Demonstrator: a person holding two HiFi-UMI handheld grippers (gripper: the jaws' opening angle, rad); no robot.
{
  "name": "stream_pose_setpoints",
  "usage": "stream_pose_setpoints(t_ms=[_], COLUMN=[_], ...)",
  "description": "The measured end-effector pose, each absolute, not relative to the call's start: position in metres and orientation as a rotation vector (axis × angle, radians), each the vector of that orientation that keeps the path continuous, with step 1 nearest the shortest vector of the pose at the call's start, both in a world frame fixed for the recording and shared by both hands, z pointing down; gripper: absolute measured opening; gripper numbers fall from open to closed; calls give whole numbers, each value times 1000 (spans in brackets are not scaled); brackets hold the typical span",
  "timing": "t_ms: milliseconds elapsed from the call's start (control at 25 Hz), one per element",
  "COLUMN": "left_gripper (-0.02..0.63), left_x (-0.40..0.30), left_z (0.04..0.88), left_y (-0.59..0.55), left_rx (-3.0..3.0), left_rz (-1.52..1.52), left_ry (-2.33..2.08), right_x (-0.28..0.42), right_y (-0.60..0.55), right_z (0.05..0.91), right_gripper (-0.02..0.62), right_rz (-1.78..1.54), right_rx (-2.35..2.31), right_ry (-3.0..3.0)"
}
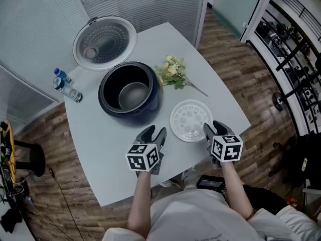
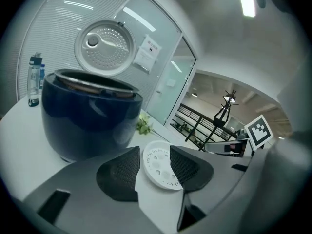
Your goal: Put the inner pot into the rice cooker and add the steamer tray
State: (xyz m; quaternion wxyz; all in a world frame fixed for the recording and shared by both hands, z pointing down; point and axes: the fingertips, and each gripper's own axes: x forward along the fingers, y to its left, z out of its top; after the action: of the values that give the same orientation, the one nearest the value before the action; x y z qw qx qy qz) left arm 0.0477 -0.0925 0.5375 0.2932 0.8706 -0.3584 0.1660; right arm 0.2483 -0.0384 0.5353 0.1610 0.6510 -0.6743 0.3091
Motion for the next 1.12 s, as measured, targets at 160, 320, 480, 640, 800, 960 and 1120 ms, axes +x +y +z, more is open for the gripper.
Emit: stream_pose_setpoints(t_ms=[160, 320, 480, 640, 800, 960, 1120], left_gripper=[187, 187, 187, 187, 187, 186, 117], left_x=[77, 95, 107, 110, 110, 111, 120], left_z=[574, 605, 635, 658, 672, 677, 680], left_y=[-93, -100, -108, -110, -114, -111, -112], left_rx=[2262, 2209, 2158, 2120, 2087, 2062, 2064], left_rz=[513, 569, 618, 657, 665, 641, 636], left_ry=[-915, -912, -906, -914, -941, -933, -895], right_x=[273, 289, 301, 303, 302, 297, 297], right_y=[-41, -49, -57, -58, -60, -60, -66], right_z=[570, 602, 631, 652, 664, 668, 670], right_gripper=[178, 178, 178, 178, 178, 130, 117], right_rz=[947, 1009, 1061, 1113, 1142, 1171, 1217], right_rx=[1821, 1782, 1754, 1728, 1716, 1691, 1665], right_ry=[-1880, -1851, -1820, -1797, -1795, -1834, -1860])
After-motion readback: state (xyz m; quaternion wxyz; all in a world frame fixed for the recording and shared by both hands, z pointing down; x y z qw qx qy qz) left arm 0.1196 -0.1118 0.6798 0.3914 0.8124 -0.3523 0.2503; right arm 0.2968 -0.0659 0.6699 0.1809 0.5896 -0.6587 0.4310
